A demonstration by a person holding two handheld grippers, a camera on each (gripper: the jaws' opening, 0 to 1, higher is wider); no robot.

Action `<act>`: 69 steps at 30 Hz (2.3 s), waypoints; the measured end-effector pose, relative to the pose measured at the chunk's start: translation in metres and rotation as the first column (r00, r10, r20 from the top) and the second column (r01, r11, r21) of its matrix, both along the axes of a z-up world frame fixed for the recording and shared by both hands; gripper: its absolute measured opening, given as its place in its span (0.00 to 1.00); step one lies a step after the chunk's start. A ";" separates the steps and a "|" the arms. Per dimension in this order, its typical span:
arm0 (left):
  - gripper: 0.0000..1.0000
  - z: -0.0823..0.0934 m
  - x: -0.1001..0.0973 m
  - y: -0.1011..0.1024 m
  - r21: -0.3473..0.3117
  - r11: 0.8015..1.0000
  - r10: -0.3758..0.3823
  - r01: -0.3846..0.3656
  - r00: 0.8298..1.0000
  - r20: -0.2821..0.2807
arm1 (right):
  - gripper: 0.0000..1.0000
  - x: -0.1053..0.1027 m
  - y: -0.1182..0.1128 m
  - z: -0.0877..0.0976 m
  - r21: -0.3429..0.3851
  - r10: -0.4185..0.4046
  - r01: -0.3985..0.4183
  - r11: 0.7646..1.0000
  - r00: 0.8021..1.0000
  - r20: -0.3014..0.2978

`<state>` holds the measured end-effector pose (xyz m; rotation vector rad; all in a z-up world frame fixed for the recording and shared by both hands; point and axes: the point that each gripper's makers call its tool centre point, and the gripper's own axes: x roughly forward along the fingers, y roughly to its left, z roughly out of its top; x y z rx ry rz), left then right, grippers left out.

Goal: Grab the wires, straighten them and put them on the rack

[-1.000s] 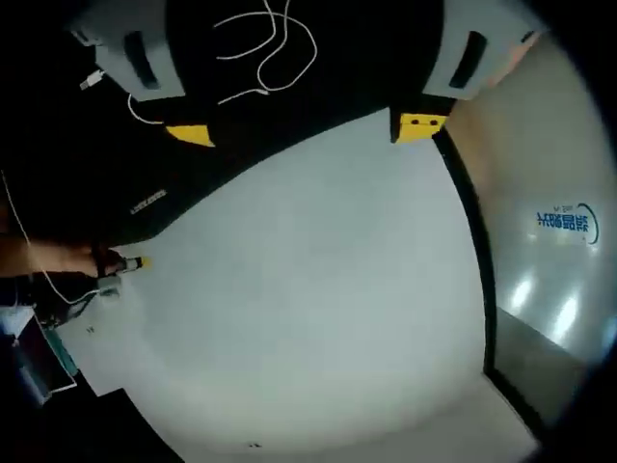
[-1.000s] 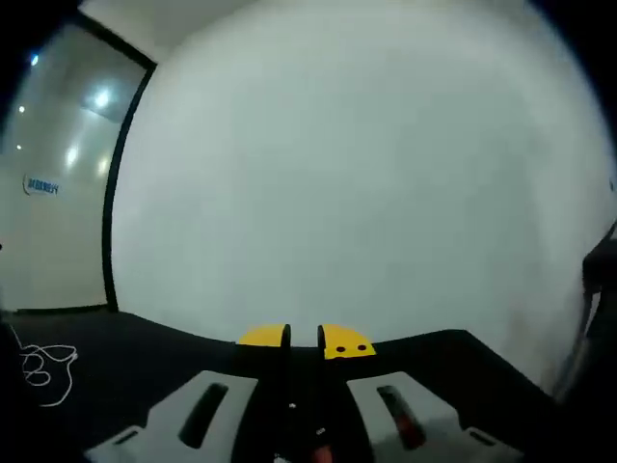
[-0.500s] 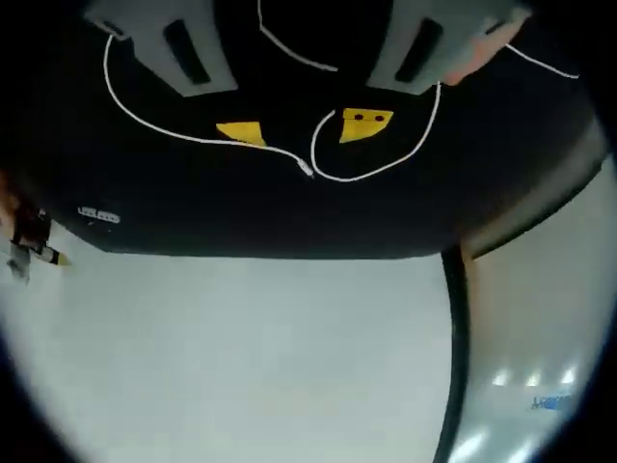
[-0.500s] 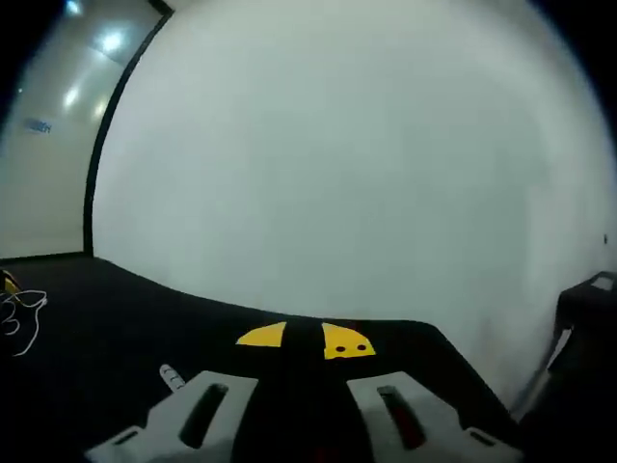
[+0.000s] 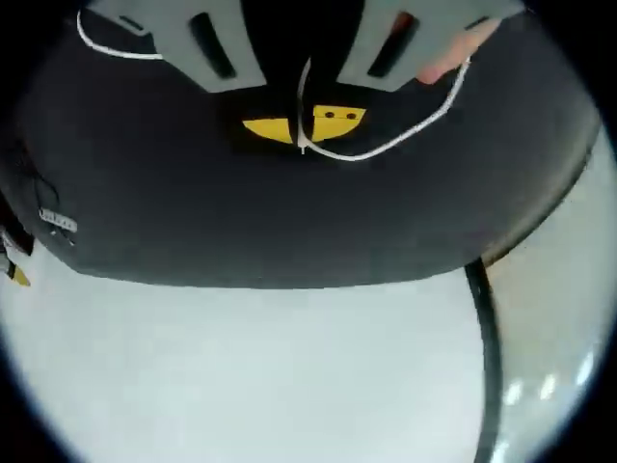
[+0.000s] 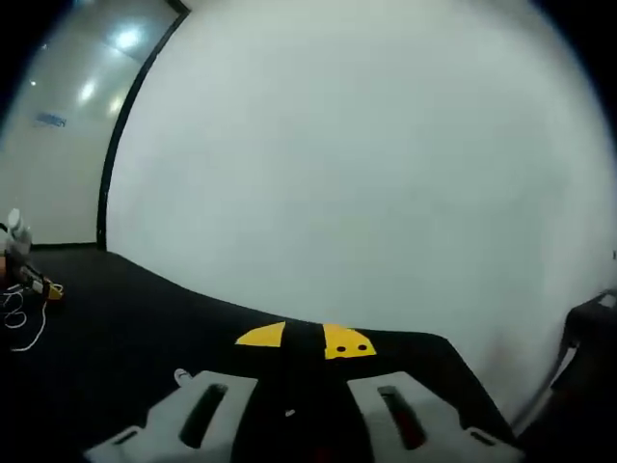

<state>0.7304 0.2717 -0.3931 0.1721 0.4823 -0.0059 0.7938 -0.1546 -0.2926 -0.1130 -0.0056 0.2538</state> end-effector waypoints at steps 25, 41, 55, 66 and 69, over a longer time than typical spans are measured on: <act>0.02 -0.031 -0.060 -0.113 -0.023 0.936 -0.348 0.352 0.911 -0.222 | 0.12 0.012 0.026 -0.038 -0.076 0.099 -0.108 0.991 0.990 -0.105; 0.07 0.022 -0.011 -0.089 -0.222 0.934 -0.255 0.280 0.958 0.133 | 0.13 0.011 0.029 -0.034 -0.146 0.099 -0.112 0.983 0.991 -0.095; 0.00 -0.033 0.003 -0.060 0.010 0.972 -0.233 0.233 0.972 -0.035 | 0.14 0.009 0.040 -0.046 -0.251 0.110 -0.134 0.959 0.988 -0.108; 0.15 -0.027 0.008 -0.063 -0.184 0.980 -0.088 0.077 0.995 -0.055 | 0.14 0.017 0.034 -0.046 -0.267 0.089 -0.116 0.957 0.990 -0.112; 0.29 -0.035 0.020 -0.072 -0.258 0.964 -0.081 0.057 0.993 -0.083 | 0.14 0.017 0.038 -0.046 -0.268 0.098 -0.126 0.955 0.989 -0.112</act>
